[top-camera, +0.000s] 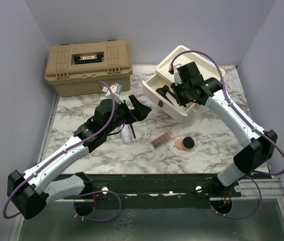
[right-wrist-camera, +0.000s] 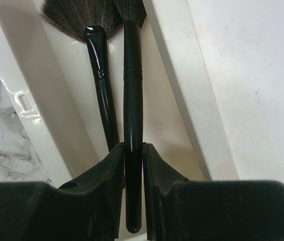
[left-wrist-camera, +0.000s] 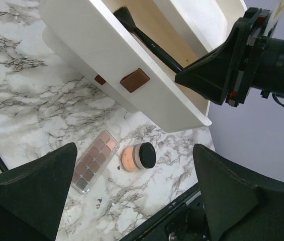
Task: Organize the makeup
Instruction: Place the makeup brush in the drawer.
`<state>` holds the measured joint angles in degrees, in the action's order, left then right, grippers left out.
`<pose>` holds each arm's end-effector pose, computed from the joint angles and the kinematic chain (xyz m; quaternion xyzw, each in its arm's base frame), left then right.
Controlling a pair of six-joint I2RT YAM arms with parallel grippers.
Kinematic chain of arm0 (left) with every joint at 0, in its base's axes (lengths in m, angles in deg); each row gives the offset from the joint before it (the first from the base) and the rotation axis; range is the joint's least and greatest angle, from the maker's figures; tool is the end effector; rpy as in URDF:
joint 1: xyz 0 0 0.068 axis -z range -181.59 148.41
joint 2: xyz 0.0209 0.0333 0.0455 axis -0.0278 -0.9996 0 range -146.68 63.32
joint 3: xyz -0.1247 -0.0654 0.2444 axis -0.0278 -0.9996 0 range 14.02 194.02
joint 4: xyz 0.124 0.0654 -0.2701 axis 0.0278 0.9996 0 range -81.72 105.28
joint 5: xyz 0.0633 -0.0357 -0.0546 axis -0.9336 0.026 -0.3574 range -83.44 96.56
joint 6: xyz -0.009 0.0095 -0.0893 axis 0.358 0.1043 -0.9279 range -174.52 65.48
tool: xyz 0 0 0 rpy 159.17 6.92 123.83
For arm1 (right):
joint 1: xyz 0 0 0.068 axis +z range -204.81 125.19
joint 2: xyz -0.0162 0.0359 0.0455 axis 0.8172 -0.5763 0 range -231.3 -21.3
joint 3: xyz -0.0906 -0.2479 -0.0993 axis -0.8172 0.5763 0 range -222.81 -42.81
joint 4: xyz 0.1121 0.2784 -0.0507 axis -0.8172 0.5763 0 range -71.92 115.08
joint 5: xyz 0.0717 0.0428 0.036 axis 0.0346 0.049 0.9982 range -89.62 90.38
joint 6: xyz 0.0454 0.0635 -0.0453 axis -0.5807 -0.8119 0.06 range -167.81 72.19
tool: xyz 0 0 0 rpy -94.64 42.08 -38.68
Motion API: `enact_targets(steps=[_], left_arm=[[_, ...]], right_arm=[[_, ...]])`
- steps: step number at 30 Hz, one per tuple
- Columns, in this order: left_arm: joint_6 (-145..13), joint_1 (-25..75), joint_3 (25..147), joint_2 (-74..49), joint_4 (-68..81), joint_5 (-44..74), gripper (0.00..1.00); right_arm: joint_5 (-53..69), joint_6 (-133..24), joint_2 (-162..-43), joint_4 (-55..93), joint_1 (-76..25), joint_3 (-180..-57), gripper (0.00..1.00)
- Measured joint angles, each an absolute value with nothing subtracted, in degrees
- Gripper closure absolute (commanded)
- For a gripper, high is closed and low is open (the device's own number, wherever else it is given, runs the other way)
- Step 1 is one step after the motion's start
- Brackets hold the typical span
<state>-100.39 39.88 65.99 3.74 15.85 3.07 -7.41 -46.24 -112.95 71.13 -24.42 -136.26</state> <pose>0.2476 -0.2124 0.3299 -0.0490 0.7927 -0.4017 0.4558 0.3614 0.1993 0.3358 -0.2374 0.9111 0.0203 0.3365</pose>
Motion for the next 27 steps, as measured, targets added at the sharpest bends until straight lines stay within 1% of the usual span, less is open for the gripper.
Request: enact_targets(steps=[11, 15, 19, 21, 23, 27], left_arm=[[-101.8, 38.8, 65.2, 3.3, 15.2, 3.1, 0.01], [-102.4, 38.4, 64.8, 2.4, 15.1, 3.1, 0.02], [-102.9, 37.8, 64.3, 0.5, 14.8, 4.2, 0.06], [-102.9, 37.6, 64.3, -1.8, 14.6, 5.9, 0.08], [-102.9, 37.5, 64.3, -3.9, 14.6, 7.2, 0.11], [-102.9, 37.5, 64.3, -6.3, 15.1, 7.9, 0.16]], right_arm=[[-7.0, -46.3, -110.7, 68.6, -24.4, -134.2, 0.73], [-6.0, -46.8, -108.9, 67.2, -24.4, -133.1, 0.69], [-2.1, -47.8, -102.9, 64.2, -24.4, -131.3, 0.59], [0.5, -48.7, -98.3, 61.2, -24.4, -130.0, 0.52], [2.7, -49.8, -94.0, 58.0, -24.4, -128.5, 0.42], [5.5, -53.0, -85.5, 51.7, -24.4, -124.2, 0.34]])
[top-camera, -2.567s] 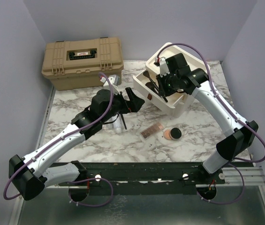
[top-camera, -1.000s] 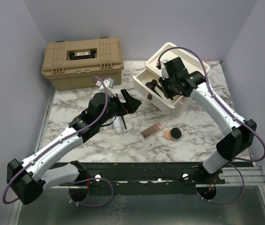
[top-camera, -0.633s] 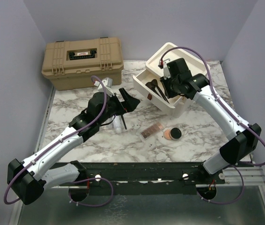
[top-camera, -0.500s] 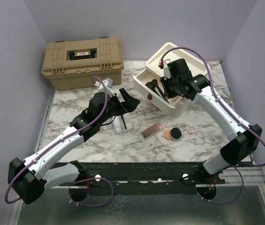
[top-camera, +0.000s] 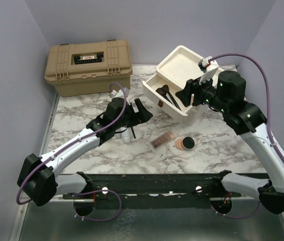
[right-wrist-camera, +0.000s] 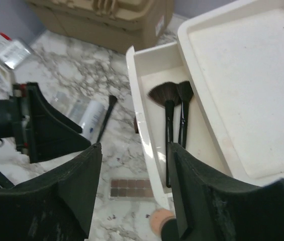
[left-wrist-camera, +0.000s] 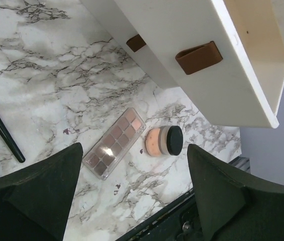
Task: Organize the makeup
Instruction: Place the makeup brush in the drawer.
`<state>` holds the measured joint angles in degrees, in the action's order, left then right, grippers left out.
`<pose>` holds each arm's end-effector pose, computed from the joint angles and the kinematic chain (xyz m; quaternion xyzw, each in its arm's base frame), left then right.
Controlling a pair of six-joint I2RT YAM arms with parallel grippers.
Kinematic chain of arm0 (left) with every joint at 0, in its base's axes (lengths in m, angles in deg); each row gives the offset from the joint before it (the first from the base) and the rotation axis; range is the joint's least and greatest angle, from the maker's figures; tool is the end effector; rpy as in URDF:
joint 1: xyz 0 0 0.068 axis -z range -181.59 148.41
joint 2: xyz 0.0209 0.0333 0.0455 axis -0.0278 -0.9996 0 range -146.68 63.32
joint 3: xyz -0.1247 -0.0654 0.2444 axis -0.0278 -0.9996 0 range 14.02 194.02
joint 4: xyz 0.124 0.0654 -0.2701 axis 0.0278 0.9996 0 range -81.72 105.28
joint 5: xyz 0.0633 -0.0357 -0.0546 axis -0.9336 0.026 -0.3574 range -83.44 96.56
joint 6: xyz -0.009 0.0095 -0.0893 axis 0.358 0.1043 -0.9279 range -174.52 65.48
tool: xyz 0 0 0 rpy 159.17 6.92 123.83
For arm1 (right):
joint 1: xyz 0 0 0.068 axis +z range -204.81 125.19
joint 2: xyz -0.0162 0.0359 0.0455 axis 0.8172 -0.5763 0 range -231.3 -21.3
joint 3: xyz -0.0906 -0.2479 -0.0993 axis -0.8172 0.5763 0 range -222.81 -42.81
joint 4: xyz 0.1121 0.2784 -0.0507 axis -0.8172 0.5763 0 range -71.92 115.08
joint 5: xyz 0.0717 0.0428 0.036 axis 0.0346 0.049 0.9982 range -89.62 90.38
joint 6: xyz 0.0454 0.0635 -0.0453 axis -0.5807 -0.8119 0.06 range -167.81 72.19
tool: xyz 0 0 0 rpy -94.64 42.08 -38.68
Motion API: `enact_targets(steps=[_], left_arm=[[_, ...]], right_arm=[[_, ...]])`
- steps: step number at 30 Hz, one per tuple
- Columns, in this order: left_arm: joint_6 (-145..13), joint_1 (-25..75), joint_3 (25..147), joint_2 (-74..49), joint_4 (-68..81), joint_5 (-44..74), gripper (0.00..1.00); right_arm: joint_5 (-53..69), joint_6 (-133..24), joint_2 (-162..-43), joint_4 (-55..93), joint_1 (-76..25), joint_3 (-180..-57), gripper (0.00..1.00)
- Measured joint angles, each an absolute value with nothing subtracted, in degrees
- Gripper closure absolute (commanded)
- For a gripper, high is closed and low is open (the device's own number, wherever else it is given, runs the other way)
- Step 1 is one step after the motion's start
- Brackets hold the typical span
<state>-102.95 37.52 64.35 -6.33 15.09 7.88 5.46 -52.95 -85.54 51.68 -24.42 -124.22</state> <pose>0.2761 -0.2269 0.2624 -0.0629 0.8464 -0.3729 0.3751 0.2629 0.1625 0.4591 -0.2007 0.7750 0.2164 0.5588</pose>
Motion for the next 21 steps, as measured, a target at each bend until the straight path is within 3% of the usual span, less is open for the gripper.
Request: enact_targets(steps=[10, 21], left_arm=[[-102.2, 37.7, 64.3, -9.4, 20.4, 4.2, 0.25], [-100.8, 42.8, 65.8, -19.0, 26.5, -5.7, 0.31]], right_arm=[[5.4, -63.3, -71.1, 41.1, -24.4, -108.7, 0.29], [-1.8, -70.9, -64.5, 37.4, -24.4, -103.7, 0.25]])
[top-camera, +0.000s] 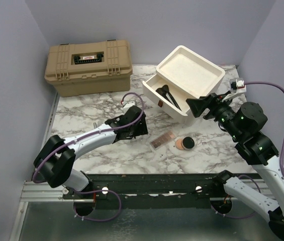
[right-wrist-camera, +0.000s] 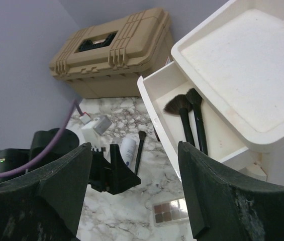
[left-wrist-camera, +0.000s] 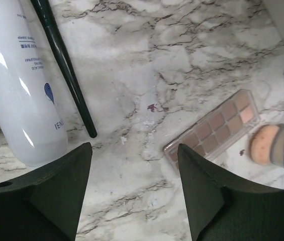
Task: Organize the makeup
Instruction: Place the makeup brush in the drawer, then pick up the makeup brush from the center of the board.
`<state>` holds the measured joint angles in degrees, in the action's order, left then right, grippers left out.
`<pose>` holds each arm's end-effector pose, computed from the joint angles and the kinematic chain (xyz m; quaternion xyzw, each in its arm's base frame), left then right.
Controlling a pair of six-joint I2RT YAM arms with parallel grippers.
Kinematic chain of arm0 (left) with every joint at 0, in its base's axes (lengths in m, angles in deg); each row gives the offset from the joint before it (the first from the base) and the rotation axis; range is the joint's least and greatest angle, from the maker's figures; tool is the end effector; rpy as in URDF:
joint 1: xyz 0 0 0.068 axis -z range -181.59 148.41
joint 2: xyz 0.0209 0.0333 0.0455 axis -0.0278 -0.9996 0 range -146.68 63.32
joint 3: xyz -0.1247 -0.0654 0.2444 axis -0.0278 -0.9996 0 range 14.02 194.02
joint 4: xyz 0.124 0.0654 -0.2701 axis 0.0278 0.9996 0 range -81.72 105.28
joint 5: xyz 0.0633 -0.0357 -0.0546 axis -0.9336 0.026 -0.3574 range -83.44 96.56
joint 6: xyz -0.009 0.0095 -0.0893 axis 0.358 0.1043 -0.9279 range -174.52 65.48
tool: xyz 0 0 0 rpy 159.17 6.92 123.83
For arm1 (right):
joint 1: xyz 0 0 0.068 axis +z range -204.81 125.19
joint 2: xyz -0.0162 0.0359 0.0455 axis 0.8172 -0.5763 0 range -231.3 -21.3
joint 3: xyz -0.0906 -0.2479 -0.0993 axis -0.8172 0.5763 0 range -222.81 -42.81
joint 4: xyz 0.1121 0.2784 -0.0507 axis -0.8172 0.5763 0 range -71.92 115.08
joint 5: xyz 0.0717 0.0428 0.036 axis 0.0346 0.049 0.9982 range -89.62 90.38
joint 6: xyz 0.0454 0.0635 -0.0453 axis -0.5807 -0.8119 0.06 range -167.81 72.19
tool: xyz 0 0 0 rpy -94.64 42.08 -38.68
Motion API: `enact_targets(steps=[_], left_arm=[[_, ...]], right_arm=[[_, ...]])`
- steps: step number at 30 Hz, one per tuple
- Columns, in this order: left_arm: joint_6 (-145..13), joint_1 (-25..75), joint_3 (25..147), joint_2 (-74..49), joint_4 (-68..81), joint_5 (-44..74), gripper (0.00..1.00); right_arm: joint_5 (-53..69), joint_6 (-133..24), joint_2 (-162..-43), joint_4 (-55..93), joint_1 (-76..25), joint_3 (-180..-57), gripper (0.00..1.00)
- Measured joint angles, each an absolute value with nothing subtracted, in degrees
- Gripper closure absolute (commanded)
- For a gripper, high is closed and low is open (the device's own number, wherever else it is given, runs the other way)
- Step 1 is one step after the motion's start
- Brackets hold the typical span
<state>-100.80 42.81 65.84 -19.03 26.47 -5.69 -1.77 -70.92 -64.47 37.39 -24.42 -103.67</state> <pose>0.2726 -0.2430 0.1740 -0.0529 0.9298 -0.1790 0.3173 0.2030 0.1156 0.4415 -0.0324 0.7163 0.3017 0.6283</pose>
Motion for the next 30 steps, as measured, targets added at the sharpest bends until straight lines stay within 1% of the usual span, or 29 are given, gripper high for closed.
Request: enact_targets(steps=[4, 9, 16, 25, 30], left_arm=[[-100.9, 43.6, 66.7, -22.4, 27.9, -7.9, 0.35], [-102.2, 43.8, 67.7, -24.1, 28.8, -11.6, 0.39], [-103.2, 44.5, 71.8, -30.2, 30.8, -15.4, 0.41], [-103.8, 45.0, 72.6, -32.6, 34.5, -19.1, 0.44], [-103.8, 45.0, 74.5, -35.3, 34.6, -20.1, 0.47]], right_arm=[[-1.9, -72.1, -63.8, 36.0, -24.4, -102.9, 0.25], [-1.9, -73.3, -64.0, 35.6, -24.4, -102.7, 0.25], [-1.9, -74.8, -65.0, 35.5, -24.4, -102.3, 0.25], [-1.9, -75.8, -64.8, 35.5, -24.4, -101.5, 0.25], [-1.9, -76.3, -65.1, 35.6, -24.4, -101.1, 0.25]])
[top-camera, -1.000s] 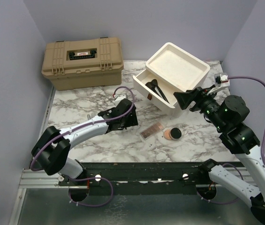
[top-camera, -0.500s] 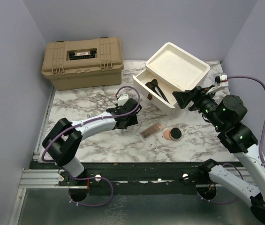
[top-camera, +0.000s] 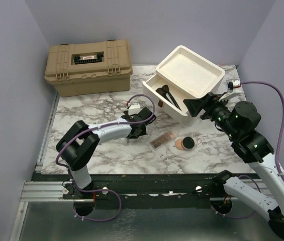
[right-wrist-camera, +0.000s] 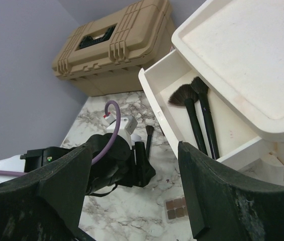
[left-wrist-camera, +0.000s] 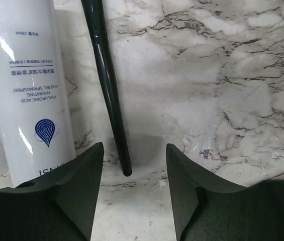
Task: Organize the makeup
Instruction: Pick up the makeup brush from the center of the board.
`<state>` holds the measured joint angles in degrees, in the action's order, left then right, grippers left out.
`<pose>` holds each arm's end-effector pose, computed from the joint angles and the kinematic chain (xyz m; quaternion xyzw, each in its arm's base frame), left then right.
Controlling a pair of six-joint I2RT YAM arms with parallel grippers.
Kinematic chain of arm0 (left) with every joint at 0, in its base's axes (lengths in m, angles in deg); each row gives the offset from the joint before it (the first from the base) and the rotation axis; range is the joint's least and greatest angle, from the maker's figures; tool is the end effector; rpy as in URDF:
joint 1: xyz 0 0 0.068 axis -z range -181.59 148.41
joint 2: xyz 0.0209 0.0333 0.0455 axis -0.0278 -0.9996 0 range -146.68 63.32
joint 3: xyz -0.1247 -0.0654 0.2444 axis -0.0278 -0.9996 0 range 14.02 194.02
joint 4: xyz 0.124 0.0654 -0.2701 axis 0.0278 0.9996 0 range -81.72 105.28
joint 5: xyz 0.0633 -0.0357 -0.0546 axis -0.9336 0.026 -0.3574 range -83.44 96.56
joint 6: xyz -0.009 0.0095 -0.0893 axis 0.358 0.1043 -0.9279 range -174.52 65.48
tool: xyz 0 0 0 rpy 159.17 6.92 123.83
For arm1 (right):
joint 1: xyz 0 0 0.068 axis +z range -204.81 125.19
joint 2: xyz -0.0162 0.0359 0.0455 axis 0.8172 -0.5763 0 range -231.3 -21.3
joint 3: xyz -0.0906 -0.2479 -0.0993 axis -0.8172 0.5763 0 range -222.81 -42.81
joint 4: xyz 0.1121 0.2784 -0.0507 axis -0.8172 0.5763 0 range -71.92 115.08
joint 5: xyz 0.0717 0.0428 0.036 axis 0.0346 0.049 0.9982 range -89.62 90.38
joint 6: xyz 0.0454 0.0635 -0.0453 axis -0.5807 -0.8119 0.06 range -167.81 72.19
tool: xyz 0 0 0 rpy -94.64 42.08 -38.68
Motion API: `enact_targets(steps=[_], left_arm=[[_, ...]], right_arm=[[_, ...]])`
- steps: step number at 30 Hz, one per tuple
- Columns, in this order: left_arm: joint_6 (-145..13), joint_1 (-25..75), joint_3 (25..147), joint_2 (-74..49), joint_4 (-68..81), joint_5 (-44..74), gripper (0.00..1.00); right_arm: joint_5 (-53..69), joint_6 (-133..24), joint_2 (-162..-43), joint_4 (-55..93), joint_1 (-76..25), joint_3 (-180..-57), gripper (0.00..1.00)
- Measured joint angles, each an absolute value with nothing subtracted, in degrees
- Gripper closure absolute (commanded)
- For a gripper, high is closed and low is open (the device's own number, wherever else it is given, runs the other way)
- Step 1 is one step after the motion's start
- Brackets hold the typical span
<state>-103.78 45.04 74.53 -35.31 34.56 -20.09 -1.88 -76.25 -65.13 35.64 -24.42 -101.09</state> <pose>0.2937 -0.2583 0.1202 -0.0728 0.9475 -0.0094 0.3112 0.2115 0.1204 0.4250 0.0012 0.7260 0.3252 0.6059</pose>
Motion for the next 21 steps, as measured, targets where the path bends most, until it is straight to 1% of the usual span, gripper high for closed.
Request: enact_targets(steps=[6, 7, 10, 13, 15, 16, 18, 19, 21], left_arm=[[-104.1, 45.0, 74.6, -37.6, 34.9, -20.2, 0.51], [-104.1, 45.0, 74.6, -37.8, 35.0, -20.3, 0.53], [-104.3, 45.1, 74.6, -38.0, 35.0, -20.9, 0.56], [-104.3, 45.1, 74.6, -38.1, 35.1, -21.2, 0.67], [-104.2, 45.1, 74.7, -38.1, 35.2, -21.4, 0.68], [-104.2, 45.1, 74.7, -38.2, 35.2, -21.4, 0.72], [-104.2, 45.1, 74.8, -38.3, 35.1, -21.4, 0.74], [-104.2, 45.1, 74.8, -38.4, 35.1, -21.5, 0.78], [-104.1, 45.3, 75.1, -38.6, 35.1, -21.5, 0.83]], right_arm=[[-1.9, -76.3, -65.6, 35.8, -24.4, -101.1, 0.25], [-1.9, -76.4, -65.6, 35.8, -24.4, -101.1, 0.25], [-1.9, -76.5, -65.6, 35.8, -24.4, -101.1, 0.25], [-1.9, -76.7, -65.6, 36.0, -24.4, -101.1, 0.25], [-2.1, -76.9, -65.6, 36.5, -24.4, -101.1, 0.25], [-2.3, -76.9, -65.7, 36.9, -24.4, -101.2, 0.25], [-2.7, -77.0, -66.1, 37.8, -24.4, -101.3, 0.25], [-2.8, -77.0, -66.3, 38.0, -24.4, -101.3, 0.25], [-3.1, -77.4, -66.6, 38.5, -24.4, -101.3, 0.25]])
